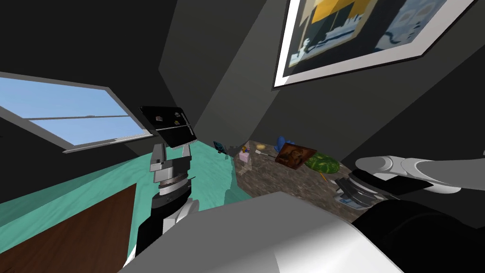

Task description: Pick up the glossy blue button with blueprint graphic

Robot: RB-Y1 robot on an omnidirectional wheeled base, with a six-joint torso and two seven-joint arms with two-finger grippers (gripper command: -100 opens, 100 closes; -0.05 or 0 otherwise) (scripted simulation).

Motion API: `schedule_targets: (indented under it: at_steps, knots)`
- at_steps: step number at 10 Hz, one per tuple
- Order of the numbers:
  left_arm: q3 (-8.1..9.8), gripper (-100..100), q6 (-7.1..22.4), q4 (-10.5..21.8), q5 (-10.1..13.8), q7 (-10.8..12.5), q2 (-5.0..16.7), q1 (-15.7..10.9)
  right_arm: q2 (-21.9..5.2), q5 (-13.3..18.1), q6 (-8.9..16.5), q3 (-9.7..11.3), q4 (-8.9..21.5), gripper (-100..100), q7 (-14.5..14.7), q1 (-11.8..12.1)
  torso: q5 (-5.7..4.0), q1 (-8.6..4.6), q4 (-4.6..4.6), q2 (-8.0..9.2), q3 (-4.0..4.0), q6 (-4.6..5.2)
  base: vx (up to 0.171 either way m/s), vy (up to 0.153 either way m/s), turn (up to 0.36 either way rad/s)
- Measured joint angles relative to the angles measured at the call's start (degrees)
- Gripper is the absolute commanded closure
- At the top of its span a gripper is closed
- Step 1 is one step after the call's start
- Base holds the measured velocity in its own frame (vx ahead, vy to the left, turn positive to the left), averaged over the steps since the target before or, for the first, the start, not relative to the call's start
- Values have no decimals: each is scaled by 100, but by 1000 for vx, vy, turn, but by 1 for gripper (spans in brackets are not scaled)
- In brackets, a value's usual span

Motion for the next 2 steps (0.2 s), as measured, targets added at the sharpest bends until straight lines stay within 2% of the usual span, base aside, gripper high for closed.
schedule_targets:
  at_steps: [1, 2]
  knots:
    - [0, 0, 0, 0, 0, 0, 0, 0, -125, -67, -76, -17, -15, 100, 21, -34, 1, 4, 1, 6, 3, 0, -13, 1, -13]
    - [0, 0, 0, 0, 0, 0, 0, 0, -140, -73, -95, -20, -13, 0, 24, -39, -4, 2, 0, 3, 2, -1, 0, 0, 0]
